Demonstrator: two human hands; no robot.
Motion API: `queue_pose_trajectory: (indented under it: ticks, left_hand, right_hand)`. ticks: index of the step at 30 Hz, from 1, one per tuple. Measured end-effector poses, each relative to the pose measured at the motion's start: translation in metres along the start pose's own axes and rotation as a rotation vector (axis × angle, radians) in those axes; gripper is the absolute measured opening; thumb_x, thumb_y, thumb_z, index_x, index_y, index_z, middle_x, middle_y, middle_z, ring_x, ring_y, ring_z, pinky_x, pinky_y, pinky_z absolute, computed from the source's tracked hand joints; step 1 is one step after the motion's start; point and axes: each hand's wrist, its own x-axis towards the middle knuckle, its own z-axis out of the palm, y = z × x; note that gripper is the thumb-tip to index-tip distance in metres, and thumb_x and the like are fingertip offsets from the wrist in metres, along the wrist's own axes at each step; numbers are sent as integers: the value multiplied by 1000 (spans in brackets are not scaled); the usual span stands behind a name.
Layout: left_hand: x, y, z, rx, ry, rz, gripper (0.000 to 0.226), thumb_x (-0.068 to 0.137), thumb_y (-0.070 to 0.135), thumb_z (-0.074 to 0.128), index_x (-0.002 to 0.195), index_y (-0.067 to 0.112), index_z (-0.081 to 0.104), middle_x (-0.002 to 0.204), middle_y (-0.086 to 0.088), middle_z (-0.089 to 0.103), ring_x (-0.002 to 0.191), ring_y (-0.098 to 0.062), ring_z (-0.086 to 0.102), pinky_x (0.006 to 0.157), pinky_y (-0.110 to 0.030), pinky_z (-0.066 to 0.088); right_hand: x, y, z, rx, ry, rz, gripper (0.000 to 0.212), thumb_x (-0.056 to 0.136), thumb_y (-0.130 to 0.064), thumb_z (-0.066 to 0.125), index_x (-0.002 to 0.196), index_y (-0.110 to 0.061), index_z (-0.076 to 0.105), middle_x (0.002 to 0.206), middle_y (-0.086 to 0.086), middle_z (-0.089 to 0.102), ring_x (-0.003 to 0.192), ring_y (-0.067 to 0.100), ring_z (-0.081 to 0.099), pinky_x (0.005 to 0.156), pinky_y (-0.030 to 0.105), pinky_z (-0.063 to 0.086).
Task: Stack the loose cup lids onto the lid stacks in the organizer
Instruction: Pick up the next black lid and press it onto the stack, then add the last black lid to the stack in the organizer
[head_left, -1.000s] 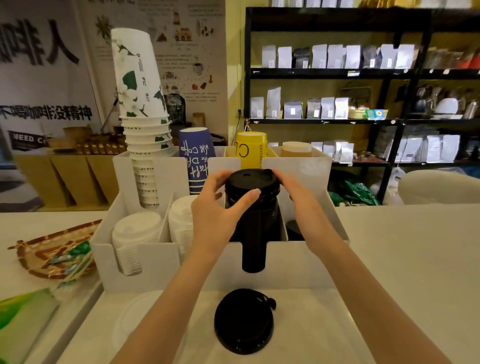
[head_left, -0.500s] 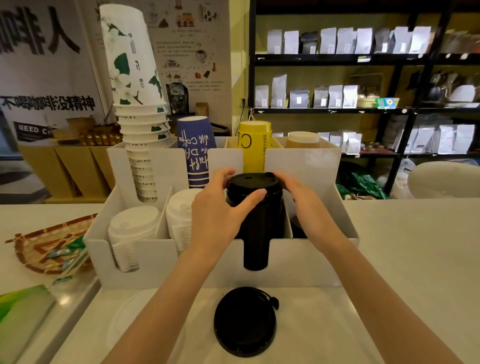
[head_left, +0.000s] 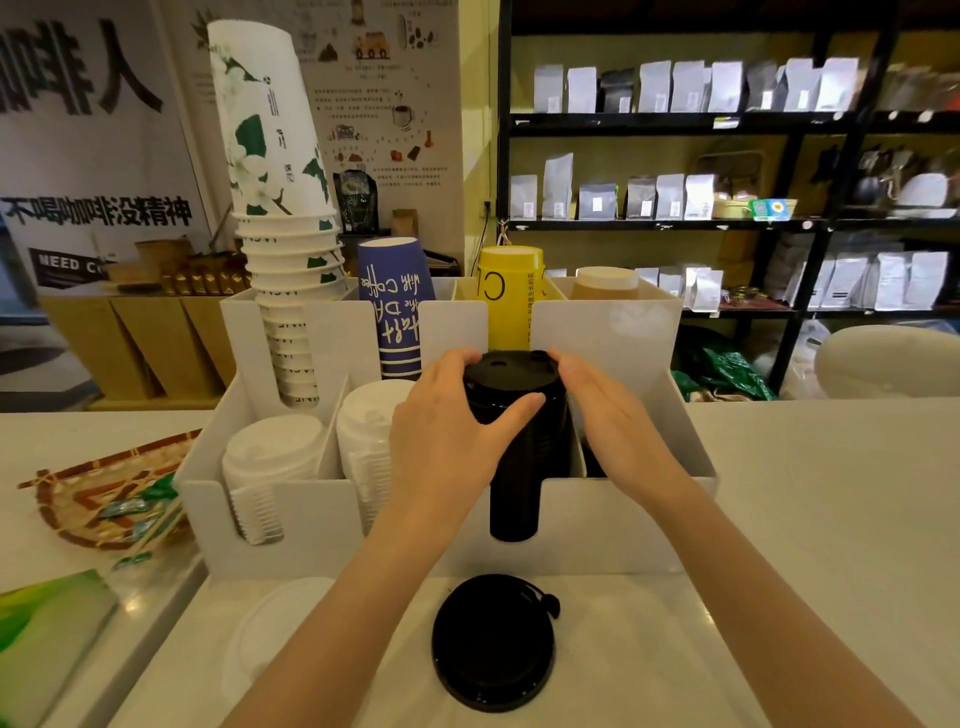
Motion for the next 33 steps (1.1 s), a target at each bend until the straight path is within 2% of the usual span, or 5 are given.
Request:
queue_pose_trajectory:
  ticks: [8,14,20,27,33]
  left_hand:
    - [0,-5,4,59,-18,25,55,73,50,61,116,17,50,116,-1,57,103,-13,49,83,-24,39]
    - [1,-6,-9,45,-195,62,49,85,46,43,125,17,44,126,-3,50,112,-13,45,83,-20,33]
    - [-19,-19,-30,88,-238,220,49,89,36,43,135,22,33,147,-2,32,136,-15,26,104,-21,17]
    - [-42,-32,-43,12,-79,247,27,91,19,43,115,10,52,115,-10,56,102,-10,44,89,-3,25]
    - [-60,-42,-41,16,-392,200,23,90,26,44,105,17,60,108,1,56,102,-12,48,91,-30,40]
  right_hand:
    - [-2,-1,-1,17,-6,27,40,93,-40,29,126,-26,47,121,-3,55,115,8,48,93,20,35]
    - [-11,-17,-3,-209,42,-25,54,90,-33,44,140,-20,25,148,-1,33,136,13,28,102,24,21]
    - [-60,-26,-6,-423,113,-185,52,85,-29,55,133,-25,35,135,-5,45,115,-2,34,97,21,28]
    - [-132,-11,2,-547,-69,-85,54,85,-36,53,134,-30,30,139,-11,39,122,-1,32,101,16,26]
    - [-160,5,19,-593,-169,29,53,86,-36,52,133,-26,32,138,-8,39,128,7,31,99,15,24]
